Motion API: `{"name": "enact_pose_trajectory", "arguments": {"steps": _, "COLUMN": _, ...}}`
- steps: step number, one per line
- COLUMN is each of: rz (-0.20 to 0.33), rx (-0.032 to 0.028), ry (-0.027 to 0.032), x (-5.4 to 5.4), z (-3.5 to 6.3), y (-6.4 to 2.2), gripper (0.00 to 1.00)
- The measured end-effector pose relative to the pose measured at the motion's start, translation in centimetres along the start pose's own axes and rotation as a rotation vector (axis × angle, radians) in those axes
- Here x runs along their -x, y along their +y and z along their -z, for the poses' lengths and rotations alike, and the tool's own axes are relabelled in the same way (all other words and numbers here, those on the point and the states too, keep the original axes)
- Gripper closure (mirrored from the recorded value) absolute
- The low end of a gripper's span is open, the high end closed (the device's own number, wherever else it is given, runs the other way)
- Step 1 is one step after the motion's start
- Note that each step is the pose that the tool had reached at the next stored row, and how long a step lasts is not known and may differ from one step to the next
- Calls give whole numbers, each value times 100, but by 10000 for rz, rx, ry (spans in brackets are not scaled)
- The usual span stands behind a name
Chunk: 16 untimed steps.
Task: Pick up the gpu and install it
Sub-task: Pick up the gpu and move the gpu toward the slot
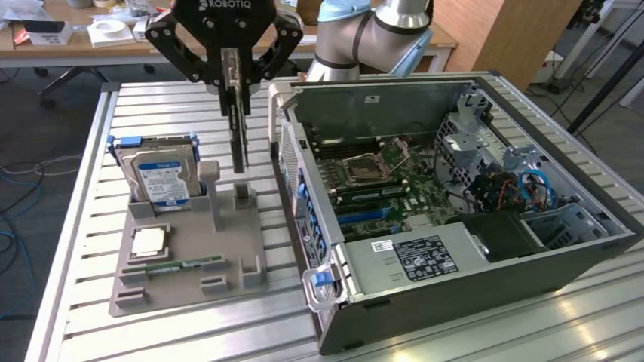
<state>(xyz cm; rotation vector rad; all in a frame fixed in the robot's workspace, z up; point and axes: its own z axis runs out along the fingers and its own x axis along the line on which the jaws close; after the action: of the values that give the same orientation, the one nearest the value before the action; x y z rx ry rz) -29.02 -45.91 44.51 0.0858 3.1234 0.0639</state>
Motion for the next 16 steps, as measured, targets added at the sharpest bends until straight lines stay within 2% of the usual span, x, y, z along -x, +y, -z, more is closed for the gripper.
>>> {"name": "enact_pose_trajectory", "arguments": {"steps": 3, "rz": 0, "rx": 0, "ry": 0, "x": 1, "z": 57, "y": 2, "gripper": 74}}
{"name": "enact_pose_trajectory", "arguments": {"steps": 10, "rz": 2, "rx": -1, "ry": 1, "x": 7, "z": 62, "y": 3, "gripper": 74}}
{"name": "enact_pose_trajectory", "arguments": {"steps": 16, "rz": -1, "rx": -1, "ry": 0, "x": 131, "z": 60, "y": 10, "gripper": 74}}
